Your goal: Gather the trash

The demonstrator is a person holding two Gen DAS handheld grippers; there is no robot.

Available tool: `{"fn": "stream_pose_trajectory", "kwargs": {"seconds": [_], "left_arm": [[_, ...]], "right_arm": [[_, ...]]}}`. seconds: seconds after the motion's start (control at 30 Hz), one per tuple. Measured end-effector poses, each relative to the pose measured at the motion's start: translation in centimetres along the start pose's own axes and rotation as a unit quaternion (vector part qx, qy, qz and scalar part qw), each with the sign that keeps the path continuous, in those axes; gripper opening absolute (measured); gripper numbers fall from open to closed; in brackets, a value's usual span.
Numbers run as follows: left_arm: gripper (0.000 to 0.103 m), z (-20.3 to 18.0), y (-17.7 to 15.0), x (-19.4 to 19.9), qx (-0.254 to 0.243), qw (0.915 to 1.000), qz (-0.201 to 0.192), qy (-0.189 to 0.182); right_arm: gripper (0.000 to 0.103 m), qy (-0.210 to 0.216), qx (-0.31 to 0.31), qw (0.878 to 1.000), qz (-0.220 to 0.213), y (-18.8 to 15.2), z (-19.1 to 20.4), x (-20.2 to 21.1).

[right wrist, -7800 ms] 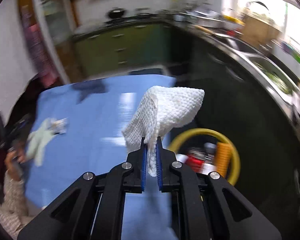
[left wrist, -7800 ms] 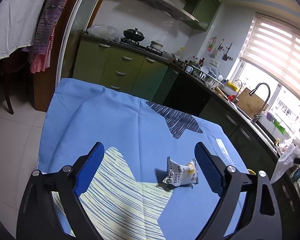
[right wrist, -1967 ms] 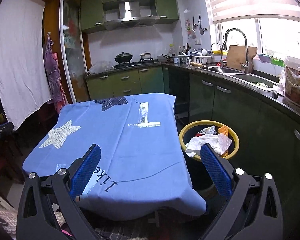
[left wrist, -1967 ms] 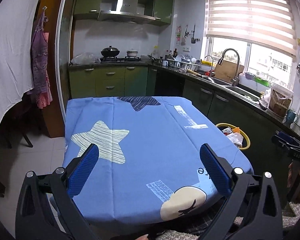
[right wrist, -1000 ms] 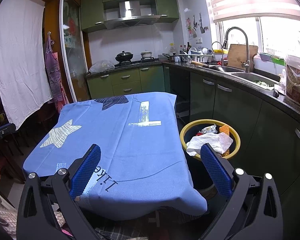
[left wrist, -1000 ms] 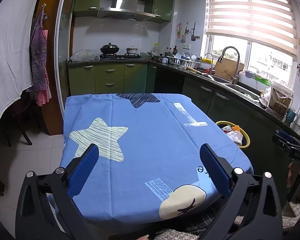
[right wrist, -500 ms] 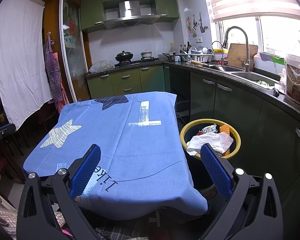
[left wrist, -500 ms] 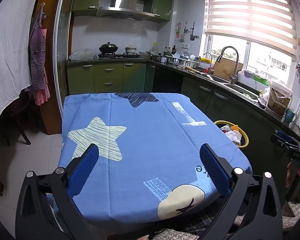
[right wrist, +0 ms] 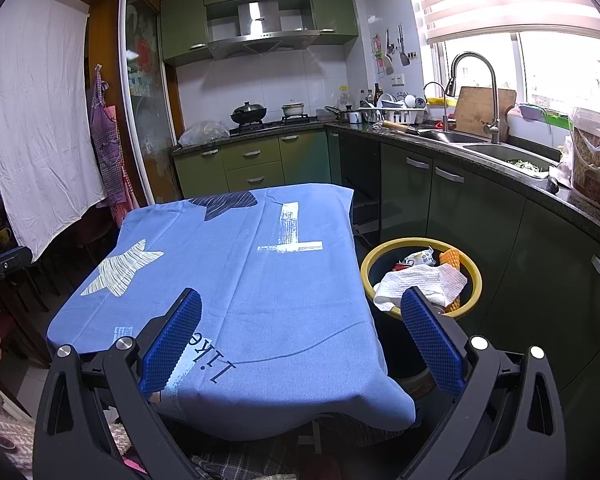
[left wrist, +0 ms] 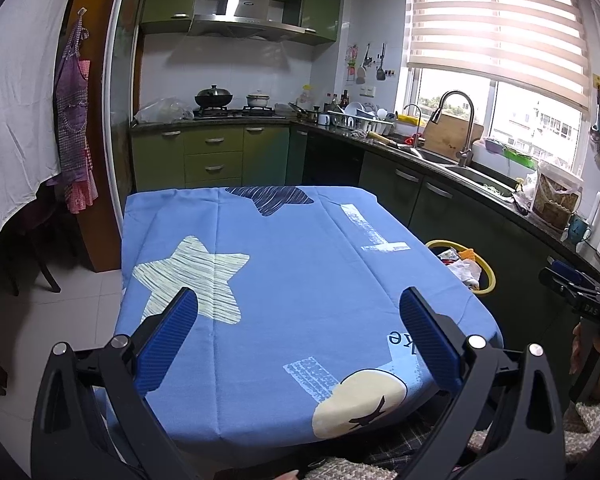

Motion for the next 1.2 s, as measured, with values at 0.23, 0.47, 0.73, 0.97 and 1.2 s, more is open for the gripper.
{"fn": "stream_pose_trajectory", "kwargs": {"seconds": [0.23,0.47,0.73,0.97,1.2], "left_arm": [[0.096,-0.2,0.1,-0.1,-0.002,1.0000,0.003,-0.002],[0.096,-0.4,0.2,-0.2,-0.004,1.0000,0.004,-0.005],[0.096,-0.8,0.2,-0.6,-0.009,0.9999,0.006,-0.003],[0.096,-0.6,0.2,-1.0,-0.005,0.9999,0.012,-0.005],[0.096,-0.9,0.2,-1.5,-0.010,0.9995,0.027,-0.012]], "right_arm": [[0.098,0.000,0.000,1.000,0.000,0.0,0.1,0.0],[0.098,0.000,-0.001,1.000,0.000,0.0,0.0,0.0],[0.098,0.000,-0.001,1.000,0.001,0.0,0.2,0.0],[0.098,0.000,-0.002,1.000,0.001,0.0,0.3,0.0],[0.098,-0.001,-0.005,1.000,0.004,-0.3,0.7,-0.3]]}}
Point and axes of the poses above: each gripper's, at about its wrist camera, not at the fingertips, and x roughly against the way its jaws point, z to its left, y to its top, the point moved 3 cm from there along -x, roughly the way its jaws point, and after that the axes turned 11 degrees about x, right-handed, at the moved point
